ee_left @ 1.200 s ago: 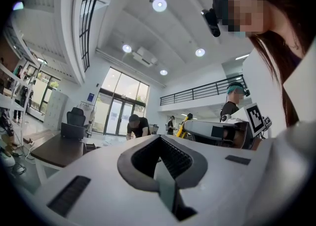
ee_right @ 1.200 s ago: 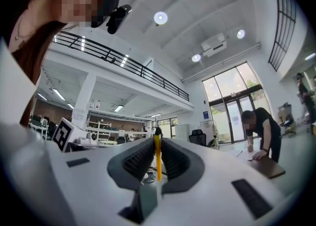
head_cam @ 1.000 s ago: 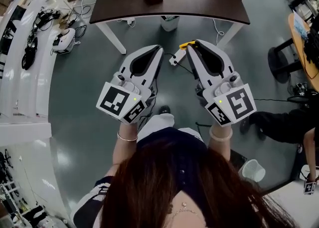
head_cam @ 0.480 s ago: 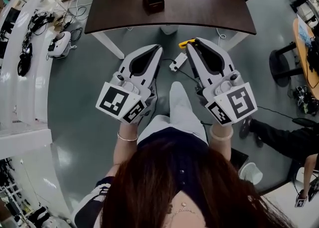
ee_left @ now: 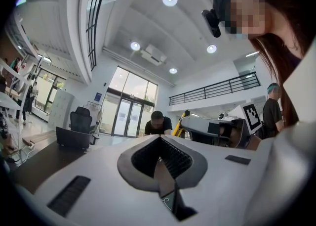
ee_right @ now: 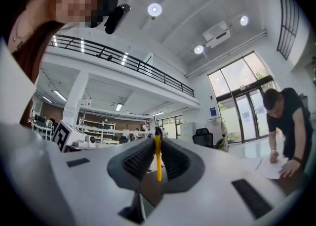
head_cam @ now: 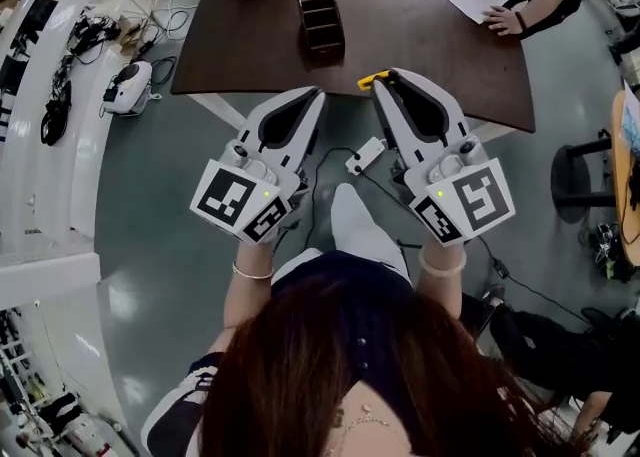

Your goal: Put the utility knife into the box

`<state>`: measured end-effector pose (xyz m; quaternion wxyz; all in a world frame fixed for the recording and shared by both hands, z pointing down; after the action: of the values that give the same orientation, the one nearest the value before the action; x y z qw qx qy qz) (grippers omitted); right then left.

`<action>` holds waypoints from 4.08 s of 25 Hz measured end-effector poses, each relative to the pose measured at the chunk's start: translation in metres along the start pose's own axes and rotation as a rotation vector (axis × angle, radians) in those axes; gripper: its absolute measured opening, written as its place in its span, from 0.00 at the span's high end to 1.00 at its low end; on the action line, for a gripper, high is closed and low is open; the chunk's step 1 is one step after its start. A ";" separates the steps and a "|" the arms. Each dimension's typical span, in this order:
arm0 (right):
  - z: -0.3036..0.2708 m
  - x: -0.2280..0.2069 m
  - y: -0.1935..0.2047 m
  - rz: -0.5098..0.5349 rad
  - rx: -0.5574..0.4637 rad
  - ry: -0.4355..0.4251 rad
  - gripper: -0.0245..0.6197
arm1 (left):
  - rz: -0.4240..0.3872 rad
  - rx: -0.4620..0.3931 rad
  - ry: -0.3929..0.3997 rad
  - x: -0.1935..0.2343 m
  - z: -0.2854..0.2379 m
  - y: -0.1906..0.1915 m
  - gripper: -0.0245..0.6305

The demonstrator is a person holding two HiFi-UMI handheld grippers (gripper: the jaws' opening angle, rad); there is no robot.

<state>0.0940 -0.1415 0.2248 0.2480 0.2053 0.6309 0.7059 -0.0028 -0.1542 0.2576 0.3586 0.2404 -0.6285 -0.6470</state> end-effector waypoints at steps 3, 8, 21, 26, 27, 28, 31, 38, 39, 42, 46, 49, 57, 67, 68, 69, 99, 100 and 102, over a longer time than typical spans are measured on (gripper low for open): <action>-0.026 -0.035 0.004 -0.015 -0.001 -0.035 0.87 | 0.001 -0.001 -0.028 0.022 -0.033 0.002 0.96; -0.064 -0.075 0.005 -0.024 -0.014 -0.090 0.87 | 0.005 -0.012 -0.072 0.054 -0.074 0.000 0.96; -0.153 -0.130 0.019 -0.067 0.004 -0.099 0.87 | 0.023 0.001 -0.081 0.141 -0.138 -0.004 0.96; -0.182 -0.152 0.052 -0.116 0.052 -0.080 0.87 | 0.061 0.032 -0.087 0.169 -0.153 0.022 0.96; -0.187 -0.155 0.061 -0.128 0.064 -0.077 0.87 | 0.073 0.038 -0.088 0.174 -0.155 0.028 0.96; -0.192 -0.158 0.069 -0.140 0.078 -0.074 0.87 | 0.087 0.043 -0.089 0.180 -0.156 0.035 0.96; -0.205 -0.169 0.100 -0.186 0.115 -0.062 0.87 | 0.123 0.064 -0.094 0.195 -0.163 0.057 0.96; -0.220 -0.200 0.190 -0.264 0.208 -0.003 0.87 | 0.199 0.112 -0.114 0.223 -0.184 0.122 0.96; -0.220 -0.203 0.203 -0.272 0.223 0.004 0.87 | 0.208 0.120 -0.120 0.226 -0.186 0.131 0.96; -0.221 -0.210 0.241 -0.293 0.271 0.034 0.87 | 0.233 0.142 -0.129 0.235 -0.192 0.159 0.96; -0.219 -0.216 0.277 -0.313 0.298 0.062 0.87 | 0.261 0.158 -0.129 0.240 -0.198 0.185 0.96; -0.223 -0.214 0.297 -0.294 0.330 0.061 0.87 | 0.277 0.166 -0.133 0.245 -0.198 0.198 0.96; -0.225 -0.208 0.327 -0.272 0.389 0.053 0.87 | 0.315 0.197 -0.129 0.245 -0.196 0.223 0.96; -0.221 -0.207 0.323 -0.279 0.370 0.067 0.87 | 0.304 0.207 -0.116 0.241 -0.189 0.221 0.96; -0.222 -0.207 0.318 -0.277 0.361 0.071 0.87 | 0.300 0.203 -0.115 0.241 -0.187 0.217 0.96; -0.223 -0.206 0.313 -0.273 0.352 0.075 0.87 | 0.297 0.199 -0.113 0.241 -0.185 0.213 0.96; -0.177 -0.146 0.069 -0.020 0.098 -0.006 0.94 | 0.072 -0.023 -0.052 0.170 -0.150 0.013 0.96; -0.176 -0.145 0.067 -0.023 0.093 -0.006 0.94 | 0.071 -0.024 -0.050 0.169 -0.149 0.012 0.96; -0.174 -0.144 0.064 -0.021 0.086 0.001 0.94 | 0.068 -0.028 -0.045 0.167 -0.148 0.012 0.96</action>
<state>0.0973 -0.3710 0.2713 0.2461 0.2088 0.6628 0.6757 0.0071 -0.3766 0.2789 0.3695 0.1996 -0.6351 -0.6483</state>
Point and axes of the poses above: the fingertips, and each gripper's own axes: z backward along the fingers, x to its left, y out of its underside, the point moved 2 cm from there along z, backward along the fingers, and after that the axes turned 1 degree about -y, right-handed, at the moved point
